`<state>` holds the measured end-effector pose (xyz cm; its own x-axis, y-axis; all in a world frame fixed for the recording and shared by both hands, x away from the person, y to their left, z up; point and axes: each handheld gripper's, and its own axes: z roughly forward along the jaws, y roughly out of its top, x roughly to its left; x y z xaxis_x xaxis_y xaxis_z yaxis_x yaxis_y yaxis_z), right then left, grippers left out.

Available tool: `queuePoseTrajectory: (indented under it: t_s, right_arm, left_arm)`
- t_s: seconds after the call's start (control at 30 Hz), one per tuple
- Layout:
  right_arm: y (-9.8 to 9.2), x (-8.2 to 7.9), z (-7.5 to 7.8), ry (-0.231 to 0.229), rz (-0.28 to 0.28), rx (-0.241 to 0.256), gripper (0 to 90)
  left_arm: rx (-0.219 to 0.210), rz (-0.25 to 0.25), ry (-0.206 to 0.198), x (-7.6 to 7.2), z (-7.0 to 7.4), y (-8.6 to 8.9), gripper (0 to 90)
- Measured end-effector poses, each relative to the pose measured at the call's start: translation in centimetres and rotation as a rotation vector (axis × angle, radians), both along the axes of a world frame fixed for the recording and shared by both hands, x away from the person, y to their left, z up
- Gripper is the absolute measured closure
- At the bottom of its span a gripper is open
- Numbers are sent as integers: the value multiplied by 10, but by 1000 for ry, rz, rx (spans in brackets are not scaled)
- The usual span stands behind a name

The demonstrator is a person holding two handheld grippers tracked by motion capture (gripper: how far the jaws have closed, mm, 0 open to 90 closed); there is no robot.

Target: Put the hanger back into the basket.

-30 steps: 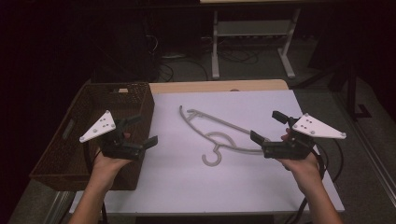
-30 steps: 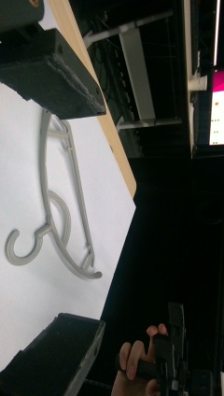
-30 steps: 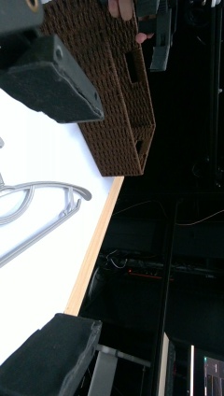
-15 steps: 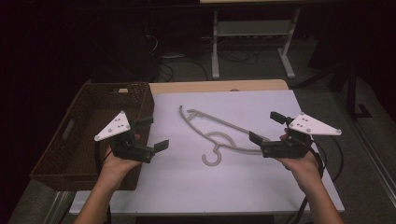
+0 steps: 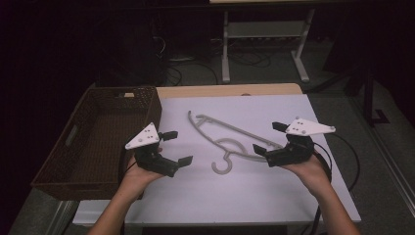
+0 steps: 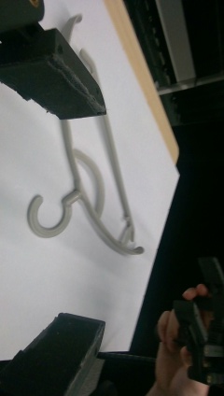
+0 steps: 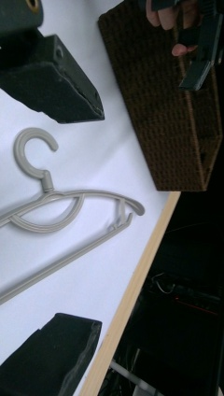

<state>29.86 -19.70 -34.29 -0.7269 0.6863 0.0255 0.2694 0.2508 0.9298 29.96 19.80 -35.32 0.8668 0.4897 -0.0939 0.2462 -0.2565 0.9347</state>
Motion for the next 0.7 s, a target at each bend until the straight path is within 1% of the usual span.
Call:
queuePoseTrajectory:
  t_s: [0.1, 0.17, 0.23, 0.27, 0.3, 0.33, 0.37, 0.43, 0.57, 0.63, 0.7]
  right_arm:
    - [3, 3, -2, 2, 9, -16, 31]
    - [5, 6, -4, 0, 17, -23, 42]
    - [7, 8, -5, 10, 25, -34, 64]
    - [9, 10, -6, 25, 32, -37, 76]
    - [9, 10, -6, 25, 32, -37, 76]
    - [13, 14, -10, 49, 51, -61, 106]
    - [14, 16, -11, 48, 54, -72, 112]
    - [17, 19, -14, 65, 67, -86, 132]
    - [24, 28, -20, 89, 85, -119, 141]
    - [27, 33, -23, 120, 84, -123, 153]
    - [28, 38, -26, 128, 82, -134, 168]
  left_arm:
    - [28, -9, 12, 1, -7, -5, 3]
    - [29, -18, 17, 2, -13, -7, 3]
    - [39, -27, 24, 2, -17, -10, 3]
    - [42, -30, 24, 1, -19, -11, 3]
    - [42, -30, 24, 1, -19, -11, 3]
    - [41, -40, 28, 0, -22, -13, 3]
    - [41, -44, 31, -1, -22, -13, 3]
    - [36, -55, 29, -2, -24, -13, 3]
    - [33, -65, 39, -4, -28, -13, 3]
    - [35, -69, 38, -5, -30, -12, 3]
    - [36, -72, 39, -5, -31, -11, 3]
